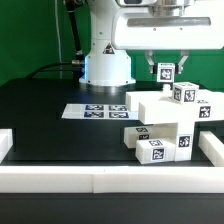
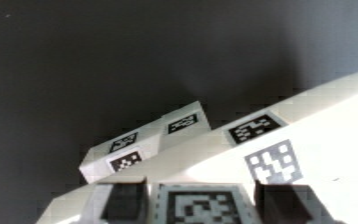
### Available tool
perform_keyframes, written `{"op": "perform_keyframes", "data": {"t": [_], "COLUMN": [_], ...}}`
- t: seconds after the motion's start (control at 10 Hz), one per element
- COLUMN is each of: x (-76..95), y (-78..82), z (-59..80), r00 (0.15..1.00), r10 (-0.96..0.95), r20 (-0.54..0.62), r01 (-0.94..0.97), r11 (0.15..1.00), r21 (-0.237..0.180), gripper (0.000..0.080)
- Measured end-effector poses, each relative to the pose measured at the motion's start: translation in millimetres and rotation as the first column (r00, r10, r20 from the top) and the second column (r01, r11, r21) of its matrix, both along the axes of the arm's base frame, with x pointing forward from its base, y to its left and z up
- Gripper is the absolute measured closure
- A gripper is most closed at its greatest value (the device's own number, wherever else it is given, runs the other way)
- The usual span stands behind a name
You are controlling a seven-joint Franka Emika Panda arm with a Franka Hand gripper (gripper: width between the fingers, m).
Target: Assemble chair
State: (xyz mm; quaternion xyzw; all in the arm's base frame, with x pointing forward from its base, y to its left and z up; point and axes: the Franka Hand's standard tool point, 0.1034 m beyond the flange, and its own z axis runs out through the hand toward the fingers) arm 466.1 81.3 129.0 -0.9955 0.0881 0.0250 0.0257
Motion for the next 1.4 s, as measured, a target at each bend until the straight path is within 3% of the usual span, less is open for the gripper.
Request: {"op": "perform_keyframes", "data": {"t": [1.4], "x": [1.4], "y": [1.6], "z": [-14.4], "r00": [1.000], "r10": [0.017], "r20": [-0.011], "r01": [-0.017], "r11": [1.000], "r21": [-0.018], "gripper": [0.0517]}}
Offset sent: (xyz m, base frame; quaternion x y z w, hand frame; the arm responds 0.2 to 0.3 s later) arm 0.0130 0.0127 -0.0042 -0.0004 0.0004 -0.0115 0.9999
